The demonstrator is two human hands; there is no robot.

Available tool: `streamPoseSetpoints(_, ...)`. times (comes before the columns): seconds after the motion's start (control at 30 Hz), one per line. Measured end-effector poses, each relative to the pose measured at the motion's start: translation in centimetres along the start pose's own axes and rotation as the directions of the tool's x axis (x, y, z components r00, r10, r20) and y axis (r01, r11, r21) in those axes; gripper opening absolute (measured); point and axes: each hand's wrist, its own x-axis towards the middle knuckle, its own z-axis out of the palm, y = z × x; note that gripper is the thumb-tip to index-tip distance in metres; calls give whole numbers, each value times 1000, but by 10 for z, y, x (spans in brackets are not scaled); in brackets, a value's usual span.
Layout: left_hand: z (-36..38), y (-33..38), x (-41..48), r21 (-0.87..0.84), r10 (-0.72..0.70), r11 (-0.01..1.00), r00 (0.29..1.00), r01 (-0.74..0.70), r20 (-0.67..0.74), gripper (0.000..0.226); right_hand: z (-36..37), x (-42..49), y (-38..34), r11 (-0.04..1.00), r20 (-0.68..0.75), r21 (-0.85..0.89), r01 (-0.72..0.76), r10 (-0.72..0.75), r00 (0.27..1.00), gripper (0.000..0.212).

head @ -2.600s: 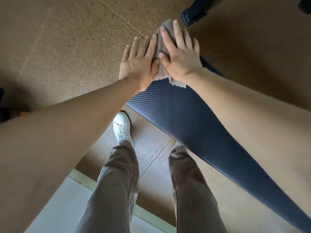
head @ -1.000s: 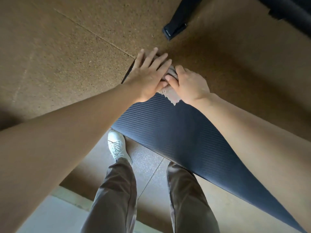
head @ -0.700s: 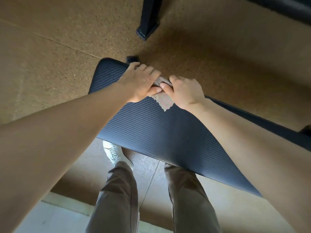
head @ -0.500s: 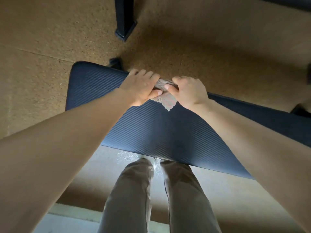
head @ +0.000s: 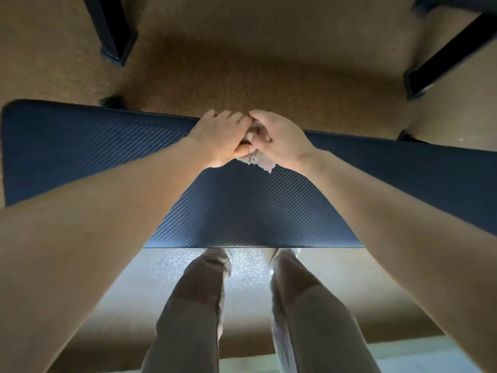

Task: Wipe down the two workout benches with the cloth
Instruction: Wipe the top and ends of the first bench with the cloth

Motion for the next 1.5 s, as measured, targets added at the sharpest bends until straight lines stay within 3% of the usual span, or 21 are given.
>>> streamPoseSetpoints(0.1, 2, 6, 11, -10, 26, 1000, 1000, -26, -2, 62, -2, -5, 22, 985, 6, -173, 17, -17, 1000, 51)
streamPoseSetpoints(0.2, -2, 21, 24, -33, 47, 998, 999, -47, 18, 63, -6, -12, 50, 972, 21, -235, 25, -21, 1000, 45)
streamPoseSetpoints(0.47, -10, 78, 61, -86, -14, 996, 1000, 16, 19, 63, -30, -41, 130, 990, -17, -138, 6, -9, 1000, 34)
streamPoseSetpoints(0.7, -13, 143, 104, -66, -40, 997, 998, 43, 47, 62, -58, -64, 200, 976, 41, -207, 73, -66, 997, 35)
streamPoseSetpoints(0.93, -18, 221, 158, -63, -23, 998, 999, 25, 40, 56, -82, -104, 281, 981, -40, -194, 29, -37, 998, 23)
streamPoseSetpoints(1.2, -24, 325, 232, -51, 29, 998, 999, -28, 25, 52, -112, -163, 388, 983, -111, -157, -98, 81, 991, 31)
streamPoseSetpoints(1.5, -36, 421, 300, -56, 111, 993, 992, -107, 66, 53, -141, -222, 488, 967, -175, -208, -149, 113, 978, 45)
